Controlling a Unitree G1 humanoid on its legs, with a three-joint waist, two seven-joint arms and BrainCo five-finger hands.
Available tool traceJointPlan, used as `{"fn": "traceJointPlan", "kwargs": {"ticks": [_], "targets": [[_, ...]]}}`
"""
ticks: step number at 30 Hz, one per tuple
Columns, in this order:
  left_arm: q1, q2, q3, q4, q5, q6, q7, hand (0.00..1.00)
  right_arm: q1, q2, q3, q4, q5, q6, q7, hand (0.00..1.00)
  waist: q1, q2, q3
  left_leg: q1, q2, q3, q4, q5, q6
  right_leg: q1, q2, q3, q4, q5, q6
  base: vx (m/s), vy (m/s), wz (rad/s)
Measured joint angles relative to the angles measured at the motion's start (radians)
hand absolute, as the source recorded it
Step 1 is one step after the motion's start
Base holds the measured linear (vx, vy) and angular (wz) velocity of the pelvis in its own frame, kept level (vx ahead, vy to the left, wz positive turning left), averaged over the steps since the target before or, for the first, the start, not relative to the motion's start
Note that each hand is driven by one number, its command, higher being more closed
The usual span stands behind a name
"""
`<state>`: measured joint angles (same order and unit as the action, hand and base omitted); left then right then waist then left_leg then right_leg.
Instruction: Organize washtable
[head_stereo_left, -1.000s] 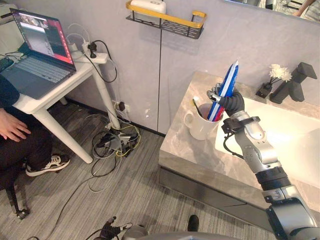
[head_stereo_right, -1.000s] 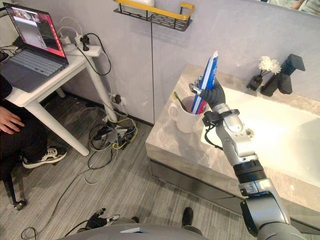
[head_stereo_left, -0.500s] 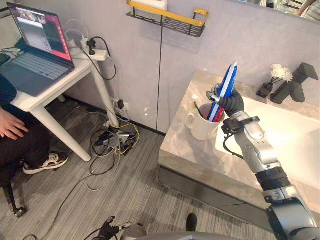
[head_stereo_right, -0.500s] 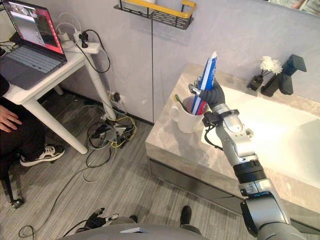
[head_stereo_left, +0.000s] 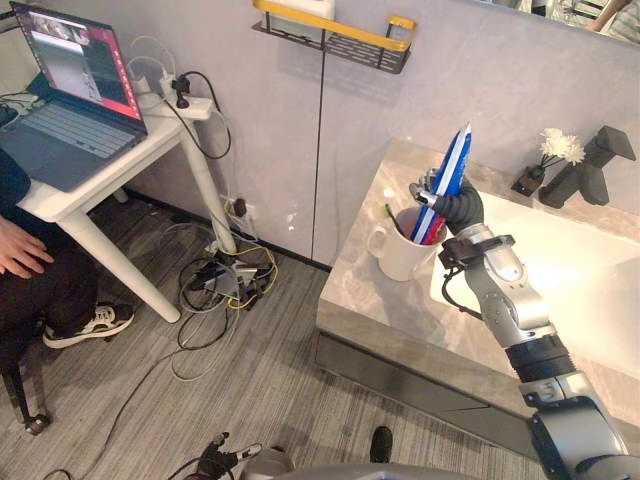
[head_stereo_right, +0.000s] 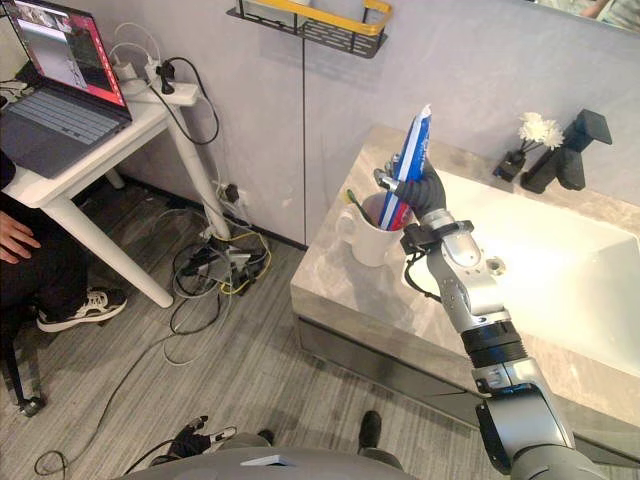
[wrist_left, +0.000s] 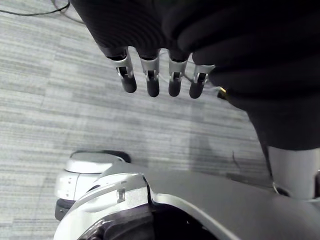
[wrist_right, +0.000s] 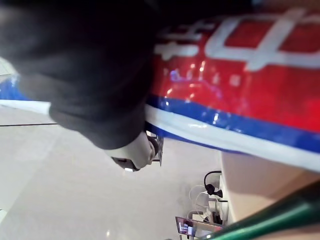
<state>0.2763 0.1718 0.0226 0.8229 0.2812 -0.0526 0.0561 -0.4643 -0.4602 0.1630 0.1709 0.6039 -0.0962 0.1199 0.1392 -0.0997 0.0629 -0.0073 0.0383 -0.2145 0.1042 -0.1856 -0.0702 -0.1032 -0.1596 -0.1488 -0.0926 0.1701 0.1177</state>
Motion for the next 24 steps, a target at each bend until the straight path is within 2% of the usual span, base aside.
{"fn": "traceJointPlan", "kwargs": {"ticks": [1,8,15,24], "targets": [[0.0,0.0,0.0,0.0,0.0,0.0,0.0,0.0,0.0,0.0,0.0,0.0,0.0,0.0,0.0,0.0,-0.001,0.0,0.0,0.0,0.0,0.0,0.0,0.0,0.0,0.0,0.0,0.0,0.0,0.0,0.0,0.0,0.0,0.0],[0.0,0.005,0.001,0.002,0.0,0.0,0.0,0.0,0.014,0.006,0.0,-0.001,-0.007,0.0,0.0,0.0,-0.017,-0.006,0.004,0.002,0.0,0.001,0.0,0.0,0.0,0.002,0.0,0.0,0.0,0.0,0.0,0.0,0.0,0.0],[0.0,0.008,0.0,0.001,0.0,0.0,0.0,0.0,0.022,0.006,-0.002,-0.013,-0.006,0.0,-0.001,0.0,-0.02,-0.01,0.005,0.002,0.0,0.001,0.0,0.0,0.0,0.002,0.0,0.001,0.0,0.0,0.0,0.0,0.0,0.0],[0.0,0.001,0.018,0.003,0.0,0.0,-0.001,0.0,0.022,0.005,-0.049,-0.149,0.004,-0.008,-0.002,0.0,-0.019,-0.009,0.005,-0.003,0.001,0.002,0.009,0.0,0.001,0.002,0.0,0.001,0.0,0.0,0.0,0.0,0.0,0.0]]}}
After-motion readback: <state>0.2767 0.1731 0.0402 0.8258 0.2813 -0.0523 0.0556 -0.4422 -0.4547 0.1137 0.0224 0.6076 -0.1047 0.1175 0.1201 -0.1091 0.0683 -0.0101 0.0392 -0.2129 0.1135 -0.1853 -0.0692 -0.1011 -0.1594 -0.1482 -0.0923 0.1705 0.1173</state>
